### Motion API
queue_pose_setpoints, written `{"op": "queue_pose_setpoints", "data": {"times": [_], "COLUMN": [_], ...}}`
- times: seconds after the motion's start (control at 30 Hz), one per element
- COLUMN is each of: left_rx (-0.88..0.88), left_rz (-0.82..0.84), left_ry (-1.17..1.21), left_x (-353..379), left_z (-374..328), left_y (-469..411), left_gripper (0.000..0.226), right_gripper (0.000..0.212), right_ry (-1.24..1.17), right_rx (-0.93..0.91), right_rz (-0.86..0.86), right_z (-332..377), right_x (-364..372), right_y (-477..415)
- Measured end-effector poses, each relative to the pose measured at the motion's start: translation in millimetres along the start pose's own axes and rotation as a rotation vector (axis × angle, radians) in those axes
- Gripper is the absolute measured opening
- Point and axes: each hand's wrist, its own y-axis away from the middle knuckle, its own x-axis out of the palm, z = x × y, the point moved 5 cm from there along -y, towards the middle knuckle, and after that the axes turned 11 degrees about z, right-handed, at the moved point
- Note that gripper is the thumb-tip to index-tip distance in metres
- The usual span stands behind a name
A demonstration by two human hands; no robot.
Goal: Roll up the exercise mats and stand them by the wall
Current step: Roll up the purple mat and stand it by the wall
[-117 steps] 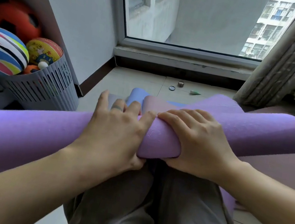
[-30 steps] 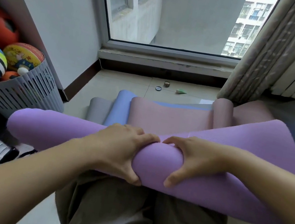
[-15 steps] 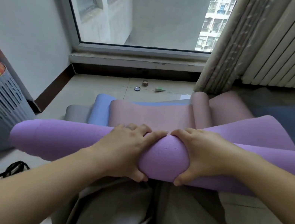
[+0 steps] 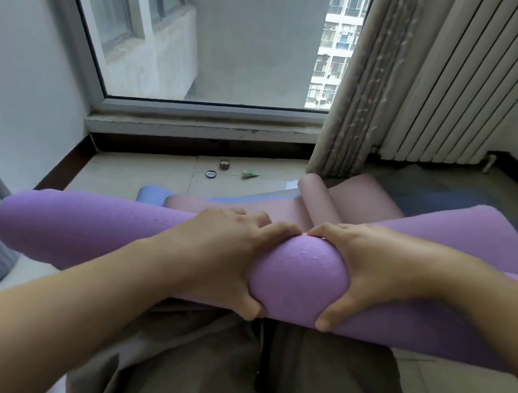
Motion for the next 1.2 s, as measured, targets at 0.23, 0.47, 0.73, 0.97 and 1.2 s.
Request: {"op": "queue_pose_setpoints", "data": {"times": [0.23,0.47,0.73,0.97,1.2], "left_rx": [-0.078,-0.197,-0.313,-0.347,-0.271], "left_rz": [0.002,0.036,0.273,0.136,-0.044], "left_ry": [-0.033,-0.085,0.251,-0.041,-0.167], "left_x": [-24,-23,-19,6,1], "left_z": [-14,-17,9,3,3], "left_y": [38,76,92,85,82], "left_gripper": [0.092,0.093,0.080,0.107,0.105], "right_gripper": [0.102,0.097,0.075,0.090,0.104], "right_ry": [-0.034,0.029,-0.015,-0.172,0.067], "right_rx": [-0.074,-0.160,-0.126,-0.079,-0.103], "right_rz": [0.003,0.001,0.195,0.329,0.002], "right_z": [25,62,81,65,70], "right_x": [-4,-6,-6,-1,2], "right_y": [15,15,-9,-35,-11]}}
